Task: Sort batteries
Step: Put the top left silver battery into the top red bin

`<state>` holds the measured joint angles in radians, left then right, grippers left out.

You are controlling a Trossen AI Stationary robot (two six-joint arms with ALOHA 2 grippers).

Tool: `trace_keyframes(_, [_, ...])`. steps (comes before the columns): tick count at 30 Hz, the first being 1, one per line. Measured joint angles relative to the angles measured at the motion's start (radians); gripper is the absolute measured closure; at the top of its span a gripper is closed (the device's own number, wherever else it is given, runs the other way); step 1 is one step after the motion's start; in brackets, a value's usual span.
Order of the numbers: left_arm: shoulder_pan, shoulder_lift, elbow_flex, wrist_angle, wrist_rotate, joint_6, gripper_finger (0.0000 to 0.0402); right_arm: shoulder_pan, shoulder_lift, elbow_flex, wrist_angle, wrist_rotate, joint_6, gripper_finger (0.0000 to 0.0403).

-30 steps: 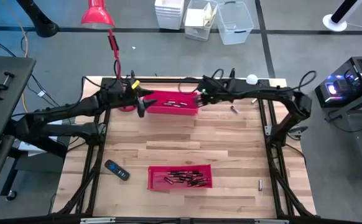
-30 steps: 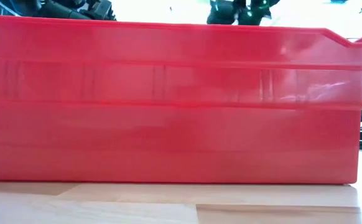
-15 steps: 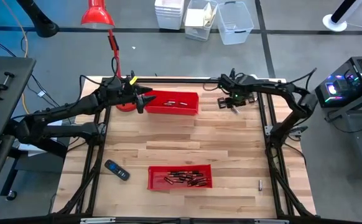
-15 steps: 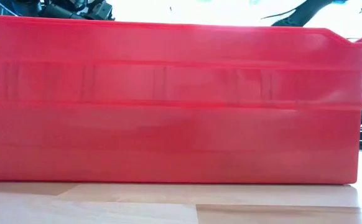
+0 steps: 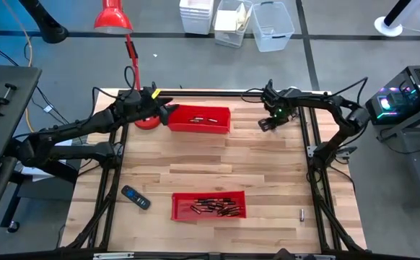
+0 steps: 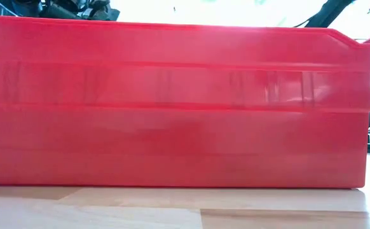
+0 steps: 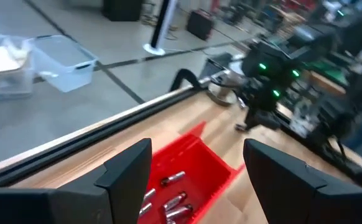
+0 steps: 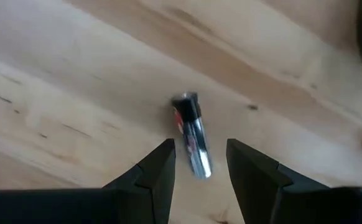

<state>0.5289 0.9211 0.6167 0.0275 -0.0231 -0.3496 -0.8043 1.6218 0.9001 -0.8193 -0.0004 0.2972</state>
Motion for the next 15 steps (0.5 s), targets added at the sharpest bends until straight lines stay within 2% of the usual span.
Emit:
trace_keyframes(5, [0.0, 0.0, 0.0, 0.0, -0.042, -0.072, 0.0154, -0.003, 0.002, 0.0, 0.055, 0.019, -0.044, 0.0263])
trace_keyframes(15, [0.0, 0.001, 0.0, -0.002, -0.035, -0.172, 0.0154, 0.016, 0.09, 0.007, 0.072, 0.012, -0.04, 0.0276])
